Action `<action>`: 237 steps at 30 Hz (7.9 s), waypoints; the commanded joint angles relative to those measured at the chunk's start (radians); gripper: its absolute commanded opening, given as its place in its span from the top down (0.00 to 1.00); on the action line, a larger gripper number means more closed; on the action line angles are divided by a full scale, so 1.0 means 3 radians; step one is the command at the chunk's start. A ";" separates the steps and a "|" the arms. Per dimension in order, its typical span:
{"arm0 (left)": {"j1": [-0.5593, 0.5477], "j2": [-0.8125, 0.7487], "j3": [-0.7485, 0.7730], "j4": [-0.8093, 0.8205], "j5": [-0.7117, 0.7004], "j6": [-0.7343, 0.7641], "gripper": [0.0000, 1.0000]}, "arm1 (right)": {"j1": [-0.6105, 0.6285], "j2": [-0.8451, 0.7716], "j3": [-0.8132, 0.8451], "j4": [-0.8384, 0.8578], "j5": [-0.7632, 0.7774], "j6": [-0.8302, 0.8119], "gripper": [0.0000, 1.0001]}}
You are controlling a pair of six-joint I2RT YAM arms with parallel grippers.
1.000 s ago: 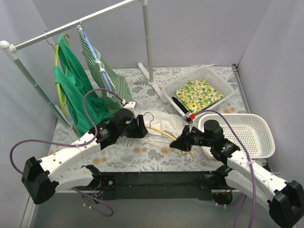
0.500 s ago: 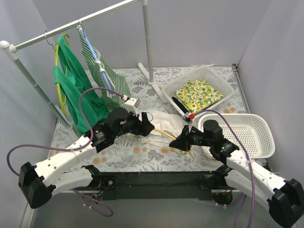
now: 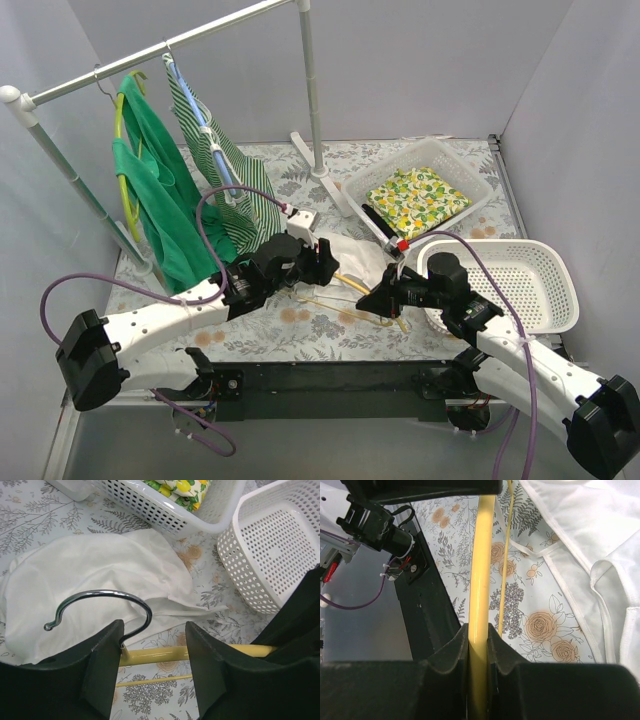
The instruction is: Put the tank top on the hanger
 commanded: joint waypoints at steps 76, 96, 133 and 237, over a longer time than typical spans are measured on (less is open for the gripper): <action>-0.0402 -0.0585 -0.0562 0.0262 -0.0997 -0.0003 1.00 | 0.0016 0.1357 0.1087 -0.2056 0.1655 -0.0515 0.46; -0.0402 -0.0534 -0.0536 0.0278 -0.1038 -0.0019 1.00 | 0.0051 0.1515 0.1266 -0.2286 0.1895 -0.0515 0.58; -0.0402 -0.0575 -0.0572 0.0288 -0.1053 -0.0034 1.00 | 0.0149 0.1613 0.1562 -0.2470 0.1920 -0.0582 0.97; -0.0862 0.0555 0.1877 -0.0156 -0.2133 0.0799 1.00 | 0.0195 0.0089 0.3240 -0.2435 0.1659 -0.0525 0.42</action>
